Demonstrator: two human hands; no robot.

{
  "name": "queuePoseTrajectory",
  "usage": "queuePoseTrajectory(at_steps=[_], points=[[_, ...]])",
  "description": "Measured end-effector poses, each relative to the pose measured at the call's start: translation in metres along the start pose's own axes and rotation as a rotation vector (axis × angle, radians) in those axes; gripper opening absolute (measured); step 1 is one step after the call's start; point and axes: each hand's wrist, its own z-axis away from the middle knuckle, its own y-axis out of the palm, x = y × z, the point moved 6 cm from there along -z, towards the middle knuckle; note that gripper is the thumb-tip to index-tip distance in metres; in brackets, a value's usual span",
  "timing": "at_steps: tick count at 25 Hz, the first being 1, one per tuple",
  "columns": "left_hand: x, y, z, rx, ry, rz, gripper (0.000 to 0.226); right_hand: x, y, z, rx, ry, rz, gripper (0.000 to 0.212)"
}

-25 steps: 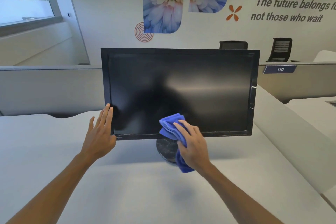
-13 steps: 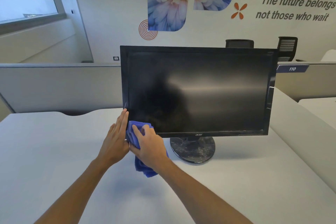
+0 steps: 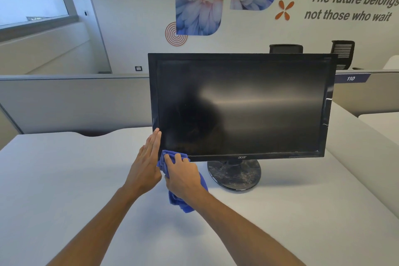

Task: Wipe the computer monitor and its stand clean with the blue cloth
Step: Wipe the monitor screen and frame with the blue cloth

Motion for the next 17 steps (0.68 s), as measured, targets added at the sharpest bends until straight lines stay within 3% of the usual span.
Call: queuePoseTrajectory(at_steps=[6,12,17], points=[[0.000,0.004,0.008,0.017,-0.111,-0.203,0.099,-0.030,-0.015,0.013,-0.007,0.048,-0.067,0.048],[-0.010,0.022,0.020,0.051,-0.238,-0.341,0.097,-0.080,-0.024,0.031,-0.085,0.081,-0.052,0.044],[-0.040,0.043,0.017,0.022,-0.215,-0.372,0.096,-0.135,-0.036,0.057,-0.111,0.122,-0.101,0.046]])
